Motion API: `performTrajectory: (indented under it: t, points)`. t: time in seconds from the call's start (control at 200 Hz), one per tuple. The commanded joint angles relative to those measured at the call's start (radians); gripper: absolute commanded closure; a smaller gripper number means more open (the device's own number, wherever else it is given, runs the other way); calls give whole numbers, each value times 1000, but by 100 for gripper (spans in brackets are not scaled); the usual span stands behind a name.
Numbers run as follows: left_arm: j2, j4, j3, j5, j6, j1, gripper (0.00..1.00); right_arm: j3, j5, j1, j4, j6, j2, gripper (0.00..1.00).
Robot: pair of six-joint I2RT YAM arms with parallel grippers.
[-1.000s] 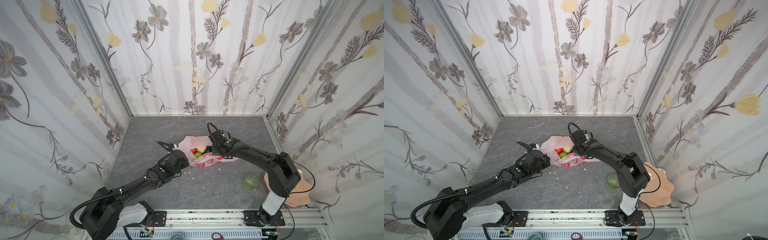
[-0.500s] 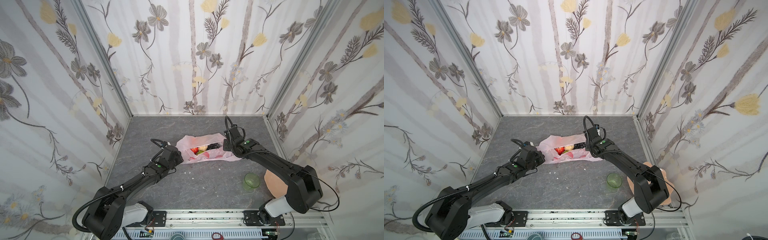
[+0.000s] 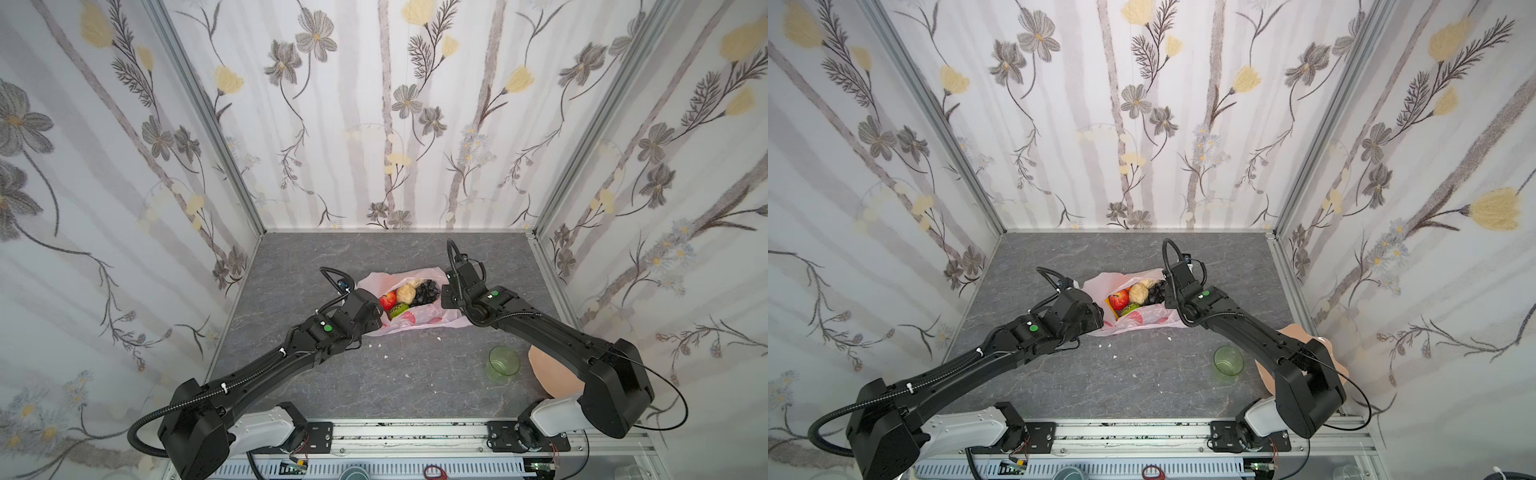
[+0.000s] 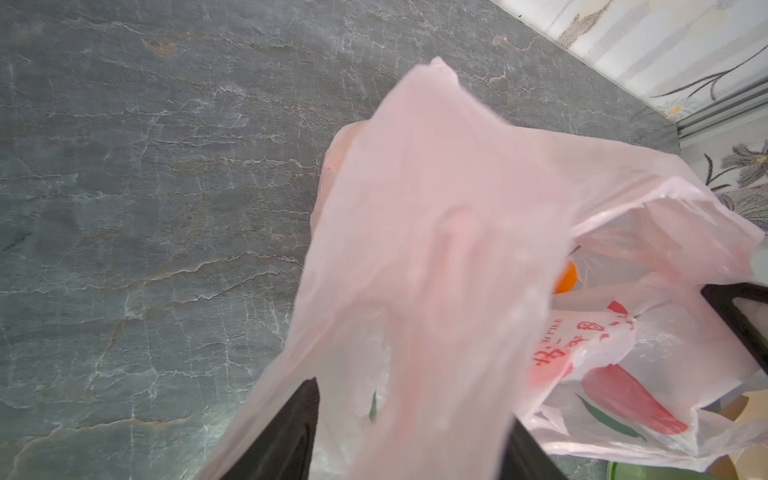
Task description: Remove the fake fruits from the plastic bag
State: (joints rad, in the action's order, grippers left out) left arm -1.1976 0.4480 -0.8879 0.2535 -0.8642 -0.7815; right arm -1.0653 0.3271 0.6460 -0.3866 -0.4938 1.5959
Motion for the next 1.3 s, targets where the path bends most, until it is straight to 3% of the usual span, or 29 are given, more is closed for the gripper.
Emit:
performTrajectory:
  t: [0.0,0.155,0.33,0.355,0.505,0.585,0.749,0.934,1.154,1.294]
  points:
    - [-43,23,-51,38,-20,-6,28,13,15,24,72,5,-37,90]
    - [-182,-34,-100,35,19,11,20,52,0,58,121,3,-74,90]
    - [-342,-44,-155,79,31,85,24,102,10,65,138,-2,-111,90]
    - [-354,-47,-160,98,34,93,29,109,19,64,138,-3,-117,90]
    - [-388,-78,-152,89,79,160,82,176,40,14,162,-16,-174,90]
    - [-363,-85,-126,88,96,168,100,218,-23,-56,193,-27,-204,91]
    - [-223,-127,16,55,71,186,100,247,-137,-174,253,-25,-208,92]
    - [-97,-189,133,-30,33,154,100,175,-197,-220,252,-16,-109,90]
    - [-156,-197,49,-33,61,0,100,126,-203,-217,217,13,-115,60]
    - [-195,-200,15,-19,40,-26,100,109,-136,-215,135,18,-162,38]
